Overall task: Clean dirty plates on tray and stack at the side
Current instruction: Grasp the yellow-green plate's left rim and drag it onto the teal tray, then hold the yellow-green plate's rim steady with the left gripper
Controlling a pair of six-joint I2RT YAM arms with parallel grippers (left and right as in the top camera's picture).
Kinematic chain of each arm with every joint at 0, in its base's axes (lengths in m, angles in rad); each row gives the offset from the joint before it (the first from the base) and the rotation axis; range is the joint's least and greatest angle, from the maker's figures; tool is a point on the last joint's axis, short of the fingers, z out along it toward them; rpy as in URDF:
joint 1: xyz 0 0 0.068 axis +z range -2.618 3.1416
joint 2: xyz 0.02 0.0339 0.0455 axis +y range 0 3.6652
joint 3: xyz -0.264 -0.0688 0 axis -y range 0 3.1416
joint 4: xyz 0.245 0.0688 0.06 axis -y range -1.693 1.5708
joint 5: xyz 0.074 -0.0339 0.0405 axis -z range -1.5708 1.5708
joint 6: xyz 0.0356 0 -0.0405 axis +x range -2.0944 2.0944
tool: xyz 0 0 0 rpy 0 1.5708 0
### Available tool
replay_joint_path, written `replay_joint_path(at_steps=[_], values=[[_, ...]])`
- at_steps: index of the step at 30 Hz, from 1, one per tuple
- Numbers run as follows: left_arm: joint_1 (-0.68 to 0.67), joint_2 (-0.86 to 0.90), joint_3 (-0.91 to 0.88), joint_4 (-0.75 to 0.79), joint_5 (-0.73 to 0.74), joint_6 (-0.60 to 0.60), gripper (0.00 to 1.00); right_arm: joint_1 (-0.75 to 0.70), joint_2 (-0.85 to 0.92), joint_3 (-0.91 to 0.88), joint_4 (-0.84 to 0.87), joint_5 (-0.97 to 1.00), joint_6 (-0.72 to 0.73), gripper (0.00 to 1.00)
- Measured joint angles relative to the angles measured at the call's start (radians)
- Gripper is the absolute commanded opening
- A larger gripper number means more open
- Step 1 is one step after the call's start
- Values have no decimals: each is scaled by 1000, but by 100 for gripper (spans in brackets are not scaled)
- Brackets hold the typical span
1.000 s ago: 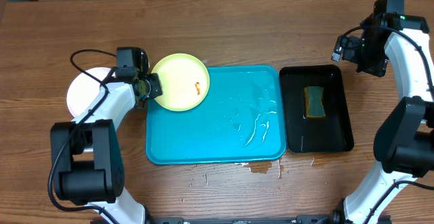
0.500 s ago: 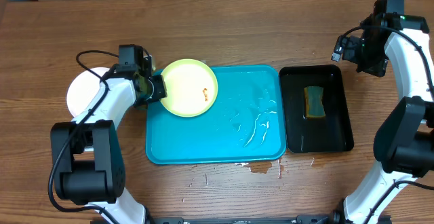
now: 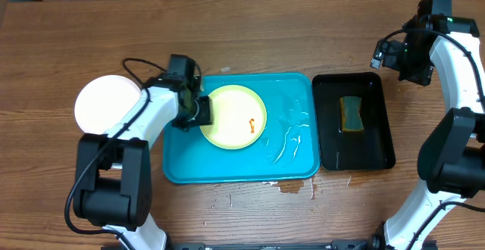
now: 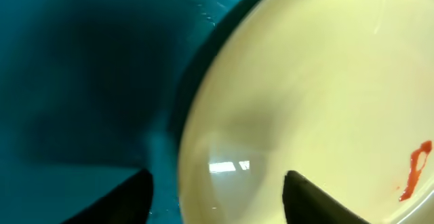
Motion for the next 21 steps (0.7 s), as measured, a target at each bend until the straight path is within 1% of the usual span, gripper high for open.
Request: replay_joint_path(at_steps=[4,8,10,21], values=[[-5,0,27,15,-57,8,70,0,0,0,0,0,0,100],[-5,0,56,114,-89,44,65,0,0,0,0,0,0,100],[-5,0,61,145,-93,56,65,0,0,0,0,0,0,100],[-27,0,60,152,-95,83,66,0,0,0,0,0,0,100]])
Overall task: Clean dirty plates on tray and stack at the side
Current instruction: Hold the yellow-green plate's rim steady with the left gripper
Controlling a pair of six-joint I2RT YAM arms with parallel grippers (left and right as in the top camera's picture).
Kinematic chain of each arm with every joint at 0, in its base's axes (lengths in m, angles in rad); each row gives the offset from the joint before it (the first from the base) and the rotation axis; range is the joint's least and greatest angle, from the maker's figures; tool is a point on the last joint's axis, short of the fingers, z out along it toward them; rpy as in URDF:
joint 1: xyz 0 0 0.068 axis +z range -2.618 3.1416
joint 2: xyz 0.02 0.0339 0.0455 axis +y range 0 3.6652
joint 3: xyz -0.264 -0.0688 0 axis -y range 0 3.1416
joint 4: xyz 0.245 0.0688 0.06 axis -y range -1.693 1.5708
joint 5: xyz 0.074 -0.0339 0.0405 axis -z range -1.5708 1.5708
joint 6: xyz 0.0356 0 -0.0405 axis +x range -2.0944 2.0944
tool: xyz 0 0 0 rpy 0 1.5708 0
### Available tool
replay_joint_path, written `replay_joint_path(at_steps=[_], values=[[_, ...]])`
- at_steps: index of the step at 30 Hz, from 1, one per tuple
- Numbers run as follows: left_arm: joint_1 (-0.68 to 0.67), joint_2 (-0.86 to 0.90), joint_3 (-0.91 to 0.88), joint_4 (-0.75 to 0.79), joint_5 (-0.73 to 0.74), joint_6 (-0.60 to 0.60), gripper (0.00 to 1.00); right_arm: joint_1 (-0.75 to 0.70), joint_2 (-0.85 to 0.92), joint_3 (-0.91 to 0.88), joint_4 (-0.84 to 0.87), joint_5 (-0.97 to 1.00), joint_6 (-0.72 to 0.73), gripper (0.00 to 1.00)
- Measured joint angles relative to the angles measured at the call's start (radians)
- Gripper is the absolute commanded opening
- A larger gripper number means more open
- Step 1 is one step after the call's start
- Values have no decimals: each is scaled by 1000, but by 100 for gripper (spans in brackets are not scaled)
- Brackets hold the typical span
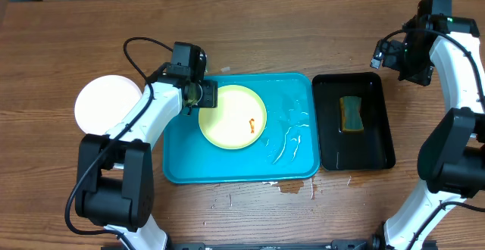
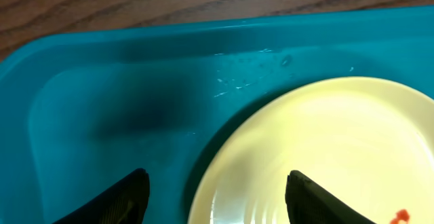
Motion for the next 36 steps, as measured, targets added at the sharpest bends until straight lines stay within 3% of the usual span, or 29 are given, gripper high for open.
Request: replay_joint_path(at_steps=[7,12,14,18,20,25,30,36], values=[[-1,8,-2,50,-9,30,65,0,0,0,0,0,0,100],[-1,58,-2,63,-15,42,58,0,0,0,0,0,0,100],[-1,79,-2,61,-15,47,52,0,0,0,0,0,0,100],[-1,95,-3,41,-14,49,25,0,0,0,0,0,0,100],[-1,95,-3,38,-7,53,18,0,0,0,0,0,0,100],[-1,95,-3,9,24,55,17,0,0,0,0,0,0,100],[-1,93,3,-66,47,29,7,0,0,0,0,1,0,100],[-1,89,12,-190,111,-42,7,0,0,0,0,0,0,100]])
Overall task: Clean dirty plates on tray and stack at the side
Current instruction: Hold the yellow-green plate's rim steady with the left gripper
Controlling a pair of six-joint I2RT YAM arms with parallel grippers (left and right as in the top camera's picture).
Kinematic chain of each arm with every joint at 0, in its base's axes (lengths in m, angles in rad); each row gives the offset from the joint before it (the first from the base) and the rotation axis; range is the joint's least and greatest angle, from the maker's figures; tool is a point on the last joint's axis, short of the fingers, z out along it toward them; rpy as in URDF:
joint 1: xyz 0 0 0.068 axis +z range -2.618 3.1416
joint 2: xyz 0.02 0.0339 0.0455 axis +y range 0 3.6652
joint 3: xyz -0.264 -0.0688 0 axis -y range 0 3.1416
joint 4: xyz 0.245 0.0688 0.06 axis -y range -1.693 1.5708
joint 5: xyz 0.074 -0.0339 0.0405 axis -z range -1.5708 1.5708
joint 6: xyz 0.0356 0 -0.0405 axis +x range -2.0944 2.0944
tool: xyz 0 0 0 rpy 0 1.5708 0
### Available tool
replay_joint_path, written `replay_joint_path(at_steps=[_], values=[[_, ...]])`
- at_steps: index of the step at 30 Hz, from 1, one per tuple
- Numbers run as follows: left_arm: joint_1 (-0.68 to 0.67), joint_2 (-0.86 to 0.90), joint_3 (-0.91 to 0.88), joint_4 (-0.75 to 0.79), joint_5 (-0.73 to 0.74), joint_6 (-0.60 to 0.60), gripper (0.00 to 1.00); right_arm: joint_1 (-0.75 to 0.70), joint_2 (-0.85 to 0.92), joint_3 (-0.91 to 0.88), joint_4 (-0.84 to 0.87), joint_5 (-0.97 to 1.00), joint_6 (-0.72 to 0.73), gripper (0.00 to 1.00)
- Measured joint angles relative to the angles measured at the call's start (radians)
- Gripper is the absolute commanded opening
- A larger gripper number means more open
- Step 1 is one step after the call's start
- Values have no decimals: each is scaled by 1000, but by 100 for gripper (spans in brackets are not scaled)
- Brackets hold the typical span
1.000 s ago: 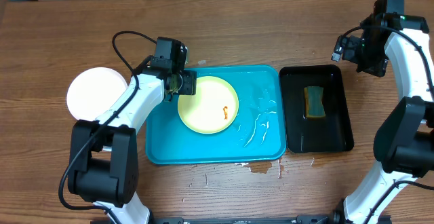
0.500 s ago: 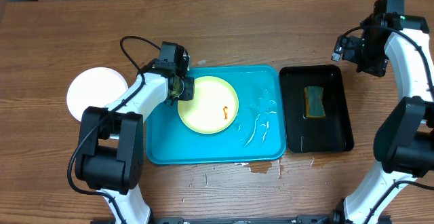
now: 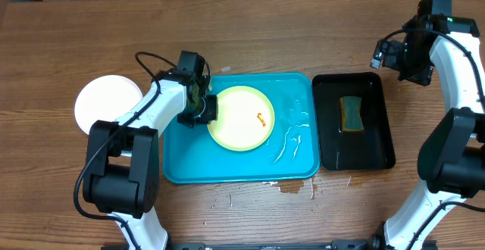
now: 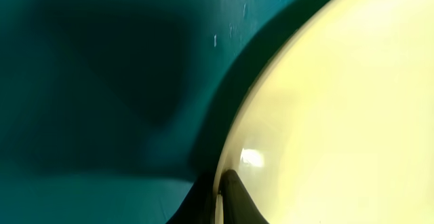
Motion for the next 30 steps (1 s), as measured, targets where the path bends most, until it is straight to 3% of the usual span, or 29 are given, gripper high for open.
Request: replay_joint_path(at_steps=[5,9,12,17,21,28,30], values=[[0,-1,-2,-95,21,-52,31,0,0,0,0,0,0,100],[-2,-1,-2,-96,25,-67,36,0,0,0,0,0,0,100],[-4,-3,-2,-61,19,-67,36,0,0,0,0,0,0,100],[-4,-3,-2,24,-47,-69,26,0,0,0,0,0,0,100],[-5,-3,-2,23,-78,-69,4,0,0,0,0,0,0,100],[-12,-10,-1,31,-80,-81,4,0,0,0,0,0,0,100],[-12,-10,-1,29,-80,-98,12,0,0,0,0,0,0,100]])
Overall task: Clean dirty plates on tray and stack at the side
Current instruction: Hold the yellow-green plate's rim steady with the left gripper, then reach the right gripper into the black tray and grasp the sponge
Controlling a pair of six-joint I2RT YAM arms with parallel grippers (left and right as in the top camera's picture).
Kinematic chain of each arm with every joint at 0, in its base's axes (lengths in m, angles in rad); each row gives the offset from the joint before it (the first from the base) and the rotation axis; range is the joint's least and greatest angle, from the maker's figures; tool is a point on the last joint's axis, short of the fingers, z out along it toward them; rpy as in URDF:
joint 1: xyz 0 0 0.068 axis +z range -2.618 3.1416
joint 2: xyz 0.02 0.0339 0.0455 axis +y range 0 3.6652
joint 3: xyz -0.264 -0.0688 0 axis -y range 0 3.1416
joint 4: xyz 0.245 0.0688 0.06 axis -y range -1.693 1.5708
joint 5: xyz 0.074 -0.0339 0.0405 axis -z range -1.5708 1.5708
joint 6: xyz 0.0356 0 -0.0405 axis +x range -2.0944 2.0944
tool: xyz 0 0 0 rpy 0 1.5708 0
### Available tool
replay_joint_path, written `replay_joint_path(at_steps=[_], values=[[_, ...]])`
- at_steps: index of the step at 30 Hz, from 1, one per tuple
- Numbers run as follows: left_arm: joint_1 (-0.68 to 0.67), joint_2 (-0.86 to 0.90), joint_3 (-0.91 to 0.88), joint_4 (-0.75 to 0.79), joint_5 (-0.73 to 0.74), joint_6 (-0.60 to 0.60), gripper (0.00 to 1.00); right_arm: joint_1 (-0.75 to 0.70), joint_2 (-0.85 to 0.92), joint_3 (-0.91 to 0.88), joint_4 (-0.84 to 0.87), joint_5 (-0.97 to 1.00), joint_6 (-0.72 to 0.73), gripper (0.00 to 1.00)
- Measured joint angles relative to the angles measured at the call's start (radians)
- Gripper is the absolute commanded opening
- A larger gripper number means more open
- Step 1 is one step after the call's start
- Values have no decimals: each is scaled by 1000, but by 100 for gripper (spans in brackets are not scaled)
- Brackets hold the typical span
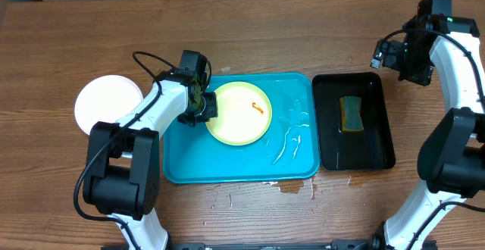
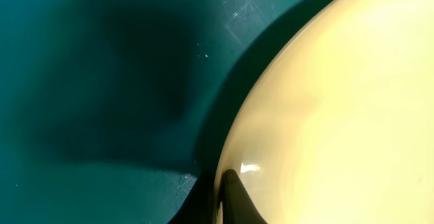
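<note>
A pale yellow plate (image 1: 239,114) with an orange smear (image 1: 257,108) lies in the teal tray (image 1: 227,167). My left gripper (image 1: 203,107) is shut on the plate's left rim. In the left wrist view the two dark fingers (image 2: 234,200) pinch the rim of the yellow plate (image 2: 339,115) over the teal tray (image 2: 81,81). A clean white plate (image 1: 106,102) rests on the table left of the tray. The sponge (image 1: 351,114) lies in the black tray (image 1: 383,155). My right gripper (image 1: 381,54) hangs above the black tray's far corner; its jaws are unclear.
Streaks of water (image 1: 288,140) sit on the right part of the teal tray. Small wet spots (image 1: 292,187) mark the wood by the tray's front edge. The black tray stands directly to the right of the teal one.
The yellow plate, held at its rim by my left gripper, has shifted slightly toward the far side of the tray. The right arm has not moved.
My left gripper stood open at the yellow plate's left edge, then open a little farther back over the tray's corner. Then it was shut on the plate's rim. Now the plate sits slightly farther back, still gripped.
</note>
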Motion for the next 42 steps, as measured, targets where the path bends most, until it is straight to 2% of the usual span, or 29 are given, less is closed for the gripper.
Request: replay_joint_path(at_steps=[10,14,15,17,19,21,26,28,31,34,36,39,42], values=[[0,0,-2,-13,-17,30,15,0,0,0,-4,-5,0,100],[0,0,-2,-12,-18,37,16,0,0,0,-97,-69,0,100],[0,0,-2,-12,-18,37,16,0,0,0,-107,-84,0,96],[0,0,-2,-9,-19,37,15,0,0,0,-137,-129,1,77],[0,0,-2,-5,-19,37,16,2,0,0,-186,-188,-4,69],[0,0,-2,-4,-19,37,16,6,0,0,-219,-219,4,66],[0,0,-2,-4,-20,37,16,43,0,-4,-304,-222,-2,73],[0,0,-2,-5,-20,37,17,64,-2,-26,-303,-201,-1,72],[0,0,-2,-5,-20,37,17,91,-2,-84,-270,-164,3,59],[0,0,-2,-5,-20,37,17,105,-2,-159,-199,-137,3,57],[0,0,-2,-4,-20,37,17,106,-2,-203,-159,-124,0,49],[0,0,-2,-4,-23,37,18,110,-2,-269,-87,-115,1,28],[0,0,-2,-3,-23,37,18,117,-2,-332,-13,-113,11,24]])
